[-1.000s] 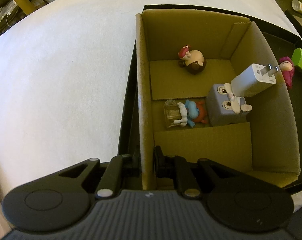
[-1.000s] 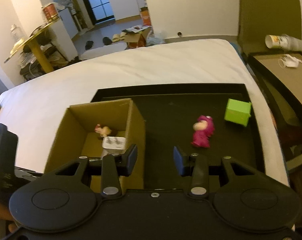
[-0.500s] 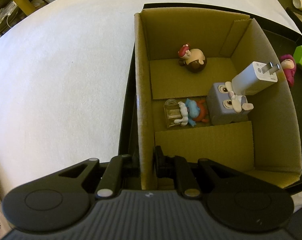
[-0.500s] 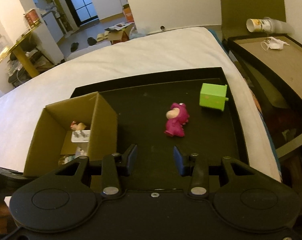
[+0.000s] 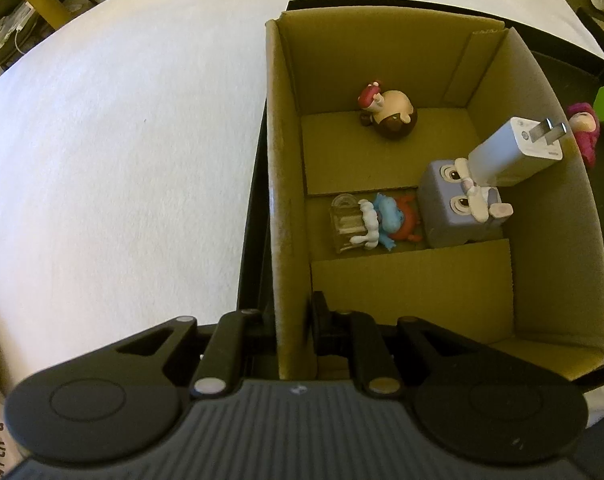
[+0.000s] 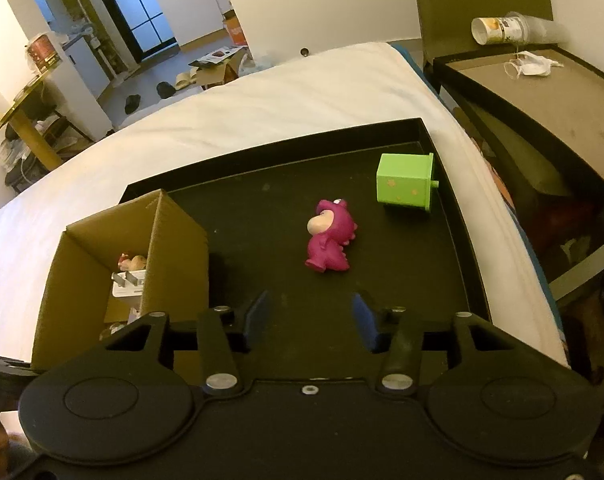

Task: Organize rigid objects
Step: 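Move the right gripper to the pink dinosaur toy on the tray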

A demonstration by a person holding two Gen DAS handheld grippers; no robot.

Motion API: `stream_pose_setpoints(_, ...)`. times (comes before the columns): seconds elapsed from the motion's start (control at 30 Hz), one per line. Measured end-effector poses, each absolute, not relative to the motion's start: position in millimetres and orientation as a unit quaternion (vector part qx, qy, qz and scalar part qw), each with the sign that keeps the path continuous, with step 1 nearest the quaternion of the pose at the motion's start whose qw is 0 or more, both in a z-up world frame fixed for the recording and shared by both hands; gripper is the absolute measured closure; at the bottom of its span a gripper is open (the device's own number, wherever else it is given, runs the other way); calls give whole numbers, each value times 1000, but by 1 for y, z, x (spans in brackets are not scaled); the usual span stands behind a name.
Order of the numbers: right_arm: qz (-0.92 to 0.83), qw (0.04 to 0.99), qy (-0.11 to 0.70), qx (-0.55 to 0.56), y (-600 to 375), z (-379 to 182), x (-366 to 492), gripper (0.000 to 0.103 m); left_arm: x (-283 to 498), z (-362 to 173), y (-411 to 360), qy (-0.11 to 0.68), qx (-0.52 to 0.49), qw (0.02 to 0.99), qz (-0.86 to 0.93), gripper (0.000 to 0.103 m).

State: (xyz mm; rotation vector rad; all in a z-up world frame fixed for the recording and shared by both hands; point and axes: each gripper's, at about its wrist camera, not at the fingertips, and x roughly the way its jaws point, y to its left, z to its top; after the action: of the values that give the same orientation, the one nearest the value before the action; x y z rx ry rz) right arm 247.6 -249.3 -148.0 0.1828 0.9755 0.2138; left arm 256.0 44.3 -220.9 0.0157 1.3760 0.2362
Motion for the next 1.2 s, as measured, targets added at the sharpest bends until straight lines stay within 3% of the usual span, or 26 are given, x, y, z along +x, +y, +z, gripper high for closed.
stream_pose_setpoints(1.2,95,859,498,79,-233,-203,312,54,258,-226,41,636,12,763,118,88)
